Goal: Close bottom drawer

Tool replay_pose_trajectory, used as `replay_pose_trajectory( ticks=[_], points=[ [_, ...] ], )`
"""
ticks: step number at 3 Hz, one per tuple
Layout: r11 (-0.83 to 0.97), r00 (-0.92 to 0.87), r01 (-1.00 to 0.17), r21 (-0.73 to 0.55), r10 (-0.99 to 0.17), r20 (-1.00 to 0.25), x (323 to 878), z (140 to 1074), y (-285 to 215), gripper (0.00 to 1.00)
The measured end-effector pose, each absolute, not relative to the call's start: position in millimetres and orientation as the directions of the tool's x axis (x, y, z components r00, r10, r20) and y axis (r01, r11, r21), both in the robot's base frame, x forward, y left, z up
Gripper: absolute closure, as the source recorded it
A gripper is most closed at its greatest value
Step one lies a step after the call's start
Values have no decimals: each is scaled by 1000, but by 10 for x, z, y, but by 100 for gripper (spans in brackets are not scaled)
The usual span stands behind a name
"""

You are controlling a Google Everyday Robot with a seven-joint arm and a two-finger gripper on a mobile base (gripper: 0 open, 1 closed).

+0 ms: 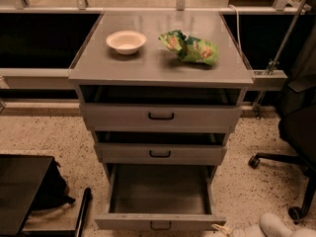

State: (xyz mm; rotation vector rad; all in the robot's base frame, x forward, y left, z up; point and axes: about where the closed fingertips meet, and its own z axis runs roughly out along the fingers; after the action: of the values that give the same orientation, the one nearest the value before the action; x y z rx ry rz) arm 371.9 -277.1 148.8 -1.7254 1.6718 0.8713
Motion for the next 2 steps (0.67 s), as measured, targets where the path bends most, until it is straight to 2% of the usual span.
replay_pose_trajectory(
  ticks=[2],
  points=[
    [-52, 4, -998, 35, -601, -799, 3784, 1400, -2811, 0]
  ],
)
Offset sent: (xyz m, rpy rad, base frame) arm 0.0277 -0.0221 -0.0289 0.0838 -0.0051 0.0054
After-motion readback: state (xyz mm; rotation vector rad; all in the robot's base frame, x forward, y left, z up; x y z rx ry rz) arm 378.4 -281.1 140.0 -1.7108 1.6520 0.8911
